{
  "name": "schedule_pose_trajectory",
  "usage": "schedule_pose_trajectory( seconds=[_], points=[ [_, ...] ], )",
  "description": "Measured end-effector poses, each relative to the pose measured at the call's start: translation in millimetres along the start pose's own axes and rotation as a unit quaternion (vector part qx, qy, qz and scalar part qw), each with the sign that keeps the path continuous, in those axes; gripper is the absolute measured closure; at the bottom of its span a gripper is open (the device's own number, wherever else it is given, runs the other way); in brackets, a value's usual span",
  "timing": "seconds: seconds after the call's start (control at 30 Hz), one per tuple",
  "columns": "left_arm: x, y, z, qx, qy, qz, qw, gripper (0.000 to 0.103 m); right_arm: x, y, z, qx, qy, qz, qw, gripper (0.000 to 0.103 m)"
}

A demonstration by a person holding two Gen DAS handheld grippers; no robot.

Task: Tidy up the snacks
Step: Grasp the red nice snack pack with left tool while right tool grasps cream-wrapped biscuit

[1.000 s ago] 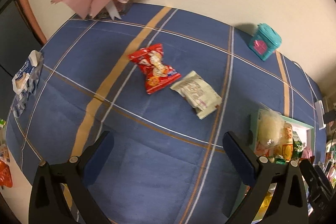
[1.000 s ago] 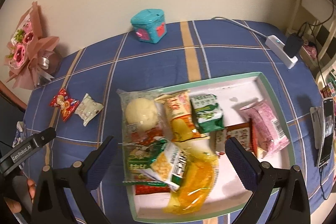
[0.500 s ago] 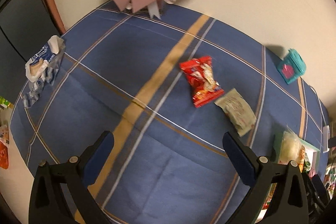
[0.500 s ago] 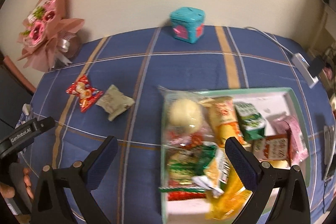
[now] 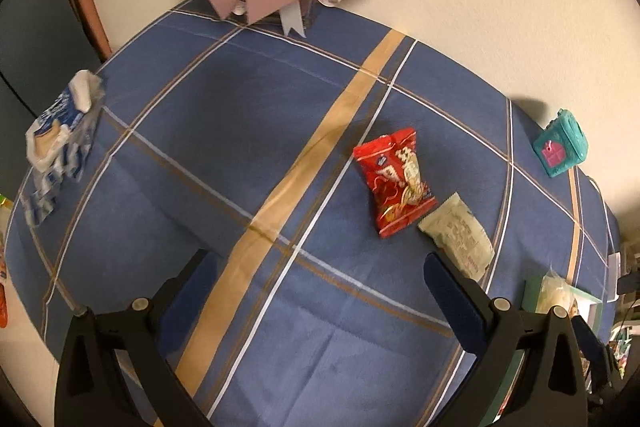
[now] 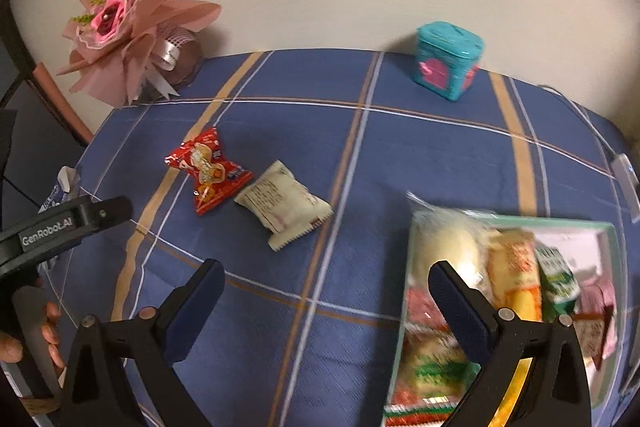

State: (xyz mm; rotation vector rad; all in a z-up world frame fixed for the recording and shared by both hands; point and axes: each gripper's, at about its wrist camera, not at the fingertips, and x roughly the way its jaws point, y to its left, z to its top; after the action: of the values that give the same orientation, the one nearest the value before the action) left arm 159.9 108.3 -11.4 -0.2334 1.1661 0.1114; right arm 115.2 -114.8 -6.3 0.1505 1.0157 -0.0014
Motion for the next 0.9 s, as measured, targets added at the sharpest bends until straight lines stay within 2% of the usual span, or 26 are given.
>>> schedule_pose_trajectory(
  seconds=[0.2, 0.33, 0.47, 0.63, 0.73, 0.83, 0.9],
  points=[
    [26.1, -8.5, 17.3, 0.011, 0.016, -0.015, 0.9997, 0.0, 41.6, 19.7, 18.9, -0.027, 0.03, 0.013, 0.999, 0.0],
    [47.7, -11.6, 34.7, 0.008, 0.038, -0.059, 0.9975, 0.0, 70.4, 34.7, 31.5, -0.057, 0.046, 0.009, 0.997, 0.001],
    [61.4, -23.1, 45.2, 0.033, 0.045, -0.058, 0.9967, 0.0, 98.2, 43.3, 39.2, -0.077, 0.066, 0.003, 0.995, 0.002],
    [80.8, -32.1, 53.4, 0.036, 0.062, -0.067, 0.9951, 0.0, 121.6, 47.8, 42.0, -0.099, 0.083, -0.01, 0.992, 0.004],
    [92.2, -40.3, 56.1, 0.043, 0.067, -0.069, 0.9944, 0.002, 132.8, 46.6, 43.7, -0.101, 0.087, -0.017, 0.991, 0.011],
    [101.4, -46.4, 56.2, 0.042, 0.072, -0.07, 0.994, 0.023, 135.1, 39.7, 46.2, -0.091, 0.079, -0.019, 0.993, 0.017],
    [105.6, -49.0, 55.9, 0.039, 0.074, -0.075, 0.9937, 0.034, 133.1, 36.4, 47.3, -0.085, 0.073, -0.021, 0.993, 0.027]
  ],
)
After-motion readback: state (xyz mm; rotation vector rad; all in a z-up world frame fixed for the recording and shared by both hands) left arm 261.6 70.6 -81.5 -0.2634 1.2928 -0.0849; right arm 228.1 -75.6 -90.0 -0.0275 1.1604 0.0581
